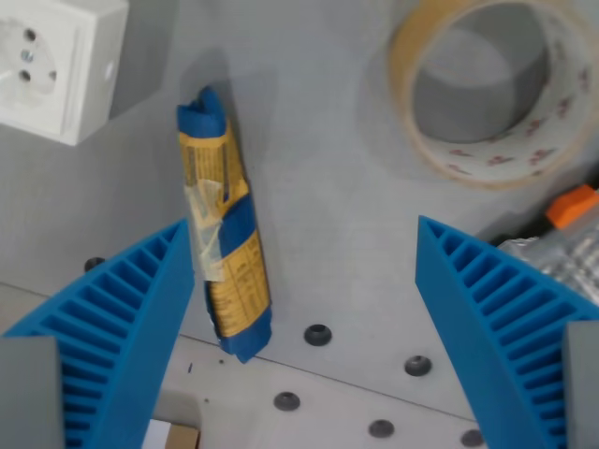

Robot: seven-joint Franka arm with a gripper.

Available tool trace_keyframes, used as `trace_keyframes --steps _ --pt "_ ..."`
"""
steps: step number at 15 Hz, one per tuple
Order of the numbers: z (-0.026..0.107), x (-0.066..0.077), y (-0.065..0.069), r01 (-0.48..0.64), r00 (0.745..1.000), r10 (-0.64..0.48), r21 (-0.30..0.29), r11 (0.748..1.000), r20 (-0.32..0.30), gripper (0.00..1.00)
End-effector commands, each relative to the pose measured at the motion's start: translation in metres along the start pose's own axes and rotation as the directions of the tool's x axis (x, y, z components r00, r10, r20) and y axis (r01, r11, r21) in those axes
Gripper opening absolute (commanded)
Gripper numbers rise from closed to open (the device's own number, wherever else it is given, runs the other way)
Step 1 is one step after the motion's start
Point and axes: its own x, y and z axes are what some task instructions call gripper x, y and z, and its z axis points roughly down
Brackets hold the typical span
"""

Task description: Pick up the blue bag

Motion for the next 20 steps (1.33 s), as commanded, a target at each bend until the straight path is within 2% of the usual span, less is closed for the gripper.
trace_keyframes --steps 1,4,12,20 --pt "0.013 -0.012 -0.012 0.09 0.987 -0.103 -0.104 0.99 -0.124 1.0" --pt "0.025 -0.014 -0.016 0.11 0.988 -0.119 -0.094 0.989 -0.101 1.0" --pt "0.057 -0.026 -0.035 0.135 0.985 -0.144 -0.099 0.986 -0.094 1.0" --pt "0.064 -0.033 -0.042 0.131 0.986 -0.139 -0.094 0.987 -0.089 1.0"
